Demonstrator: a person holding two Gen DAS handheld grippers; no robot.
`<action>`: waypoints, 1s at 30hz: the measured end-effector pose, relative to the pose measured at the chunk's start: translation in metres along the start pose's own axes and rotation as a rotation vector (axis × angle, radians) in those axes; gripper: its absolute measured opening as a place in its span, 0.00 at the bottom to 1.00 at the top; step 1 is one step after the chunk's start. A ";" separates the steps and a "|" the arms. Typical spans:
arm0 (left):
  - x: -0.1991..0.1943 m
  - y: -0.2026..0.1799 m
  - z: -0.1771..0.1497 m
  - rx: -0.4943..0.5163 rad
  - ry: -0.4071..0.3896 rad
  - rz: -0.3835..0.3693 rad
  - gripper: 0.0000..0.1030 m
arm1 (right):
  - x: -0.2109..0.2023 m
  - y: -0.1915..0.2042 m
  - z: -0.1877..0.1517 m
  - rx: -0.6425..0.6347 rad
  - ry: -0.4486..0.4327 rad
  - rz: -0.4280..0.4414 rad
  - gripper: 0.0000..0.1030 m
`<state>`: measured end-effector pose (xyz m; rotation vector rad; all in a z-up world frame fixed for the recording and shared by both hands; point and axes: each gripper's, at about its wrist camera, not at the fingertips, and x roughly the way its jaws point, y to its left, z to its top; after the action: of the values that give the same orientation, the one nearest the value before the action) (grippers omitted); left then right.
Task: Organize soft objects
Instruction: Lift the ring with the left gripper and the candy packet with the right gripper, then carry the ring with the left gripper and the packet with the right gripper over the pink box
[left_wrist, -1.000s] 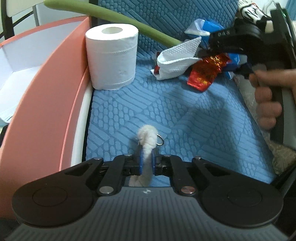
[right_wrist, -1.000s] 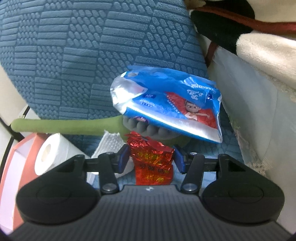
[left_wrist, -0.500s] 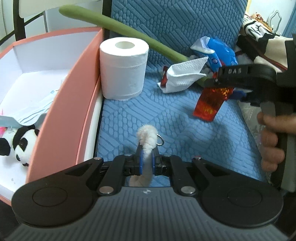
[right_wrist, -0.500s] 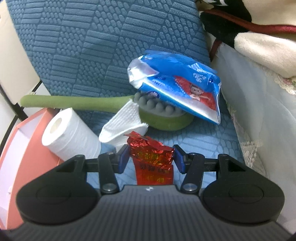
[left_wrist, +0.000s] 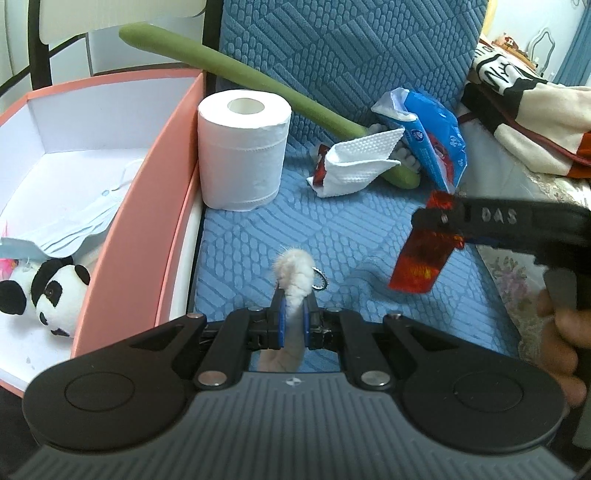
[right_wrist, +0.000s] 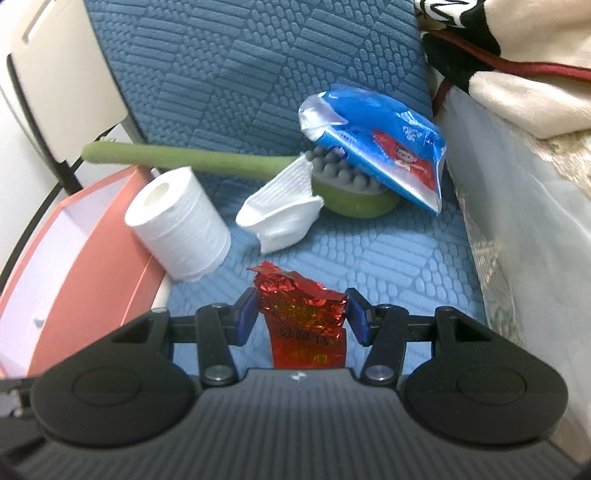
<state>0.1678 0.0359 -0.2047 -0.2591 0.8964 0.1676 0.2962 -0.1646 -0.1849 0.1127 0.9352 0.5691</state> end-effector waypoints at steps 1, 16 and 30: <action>-0.001 0.000 0.000 0.005 -0.001 -0.002 0.10 | -0.004 0.002 -0.003 -0.010 -0.001 0.002 0.53; -0.017 0.007 -0.005 0.019 -0.002 -0.047 0.10 | -0.053 0.023 -0.040 -0.072 0.005 -0.038 0.53; -0.049 -0.001 0.003 0.053 -0.002 -0.134 0.10 | -0.086 0.038 -0.054 -0.081 0.041 -0.041 0.53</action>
<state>0.1405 0.0343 -0.1644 -0.2685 0.8769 0.0196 0.1981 -0.1840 -0.1419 0.0094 0.9509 0.5723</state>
